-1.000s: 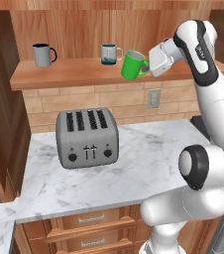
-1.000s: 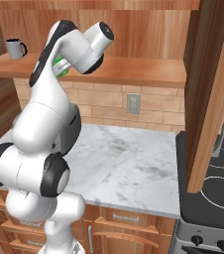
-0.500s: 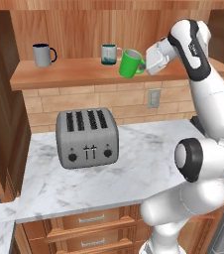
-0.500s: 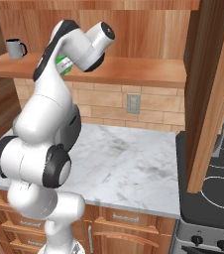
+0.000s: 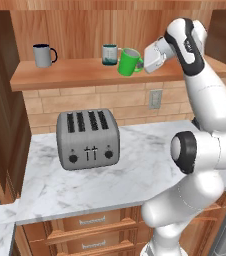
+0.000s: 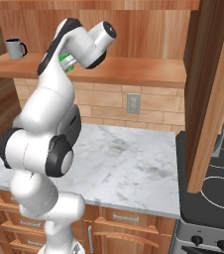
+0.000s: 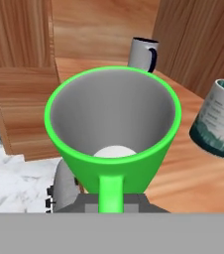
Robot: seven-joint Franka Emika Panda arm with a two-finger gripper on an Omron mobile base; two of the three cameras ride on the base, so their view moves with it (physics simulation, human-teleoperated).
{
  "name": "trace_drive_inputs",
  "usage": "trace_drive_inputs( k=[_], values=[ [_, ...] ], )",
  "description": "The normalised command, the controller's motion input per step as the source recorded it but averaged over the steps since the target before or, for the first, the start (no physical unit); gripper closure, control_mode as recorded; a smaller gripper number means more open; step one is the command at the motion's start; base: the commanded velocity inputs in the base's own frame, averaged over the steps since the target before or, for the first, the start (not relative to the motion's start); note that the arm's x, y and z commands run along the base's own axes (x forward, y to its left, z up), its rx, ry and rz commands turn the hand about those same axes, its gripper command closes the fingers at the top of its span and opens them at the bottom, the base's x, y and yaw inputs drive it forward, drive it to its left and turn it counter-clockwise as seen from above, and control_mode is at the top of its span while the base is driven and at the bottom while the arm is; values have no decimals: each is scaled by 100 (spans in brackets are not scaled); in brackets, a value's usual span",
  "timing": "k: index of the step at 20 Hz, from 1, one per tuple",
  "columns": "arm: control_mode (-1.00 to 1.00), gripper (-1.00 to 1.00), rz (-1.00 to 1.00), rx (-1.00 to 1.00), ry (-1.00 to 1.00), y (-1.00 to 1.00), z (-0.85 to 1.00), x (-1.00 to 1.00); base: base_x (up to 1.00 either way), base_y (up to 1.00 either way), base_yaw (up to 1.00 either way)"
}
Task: Pick the mug on the counter and place it in the cabinet with the handle facing the right, like the mugs already inside.
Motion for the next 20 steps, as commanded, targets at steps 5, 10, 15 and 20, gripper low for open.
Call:
trace_drive_inputs(
  k=[5,10,15,20],
  values=[
    [-100,100,3,0,0,0,-3,16,0,0,0],
    [-100,100,3,0,0,0,-13,13,0,0,0],
    [-100,100,3,0,0,0,-21,8,0,0,0],
    [-100,100,3,0,0,0,-15,4,0,0,0]
  ],
)
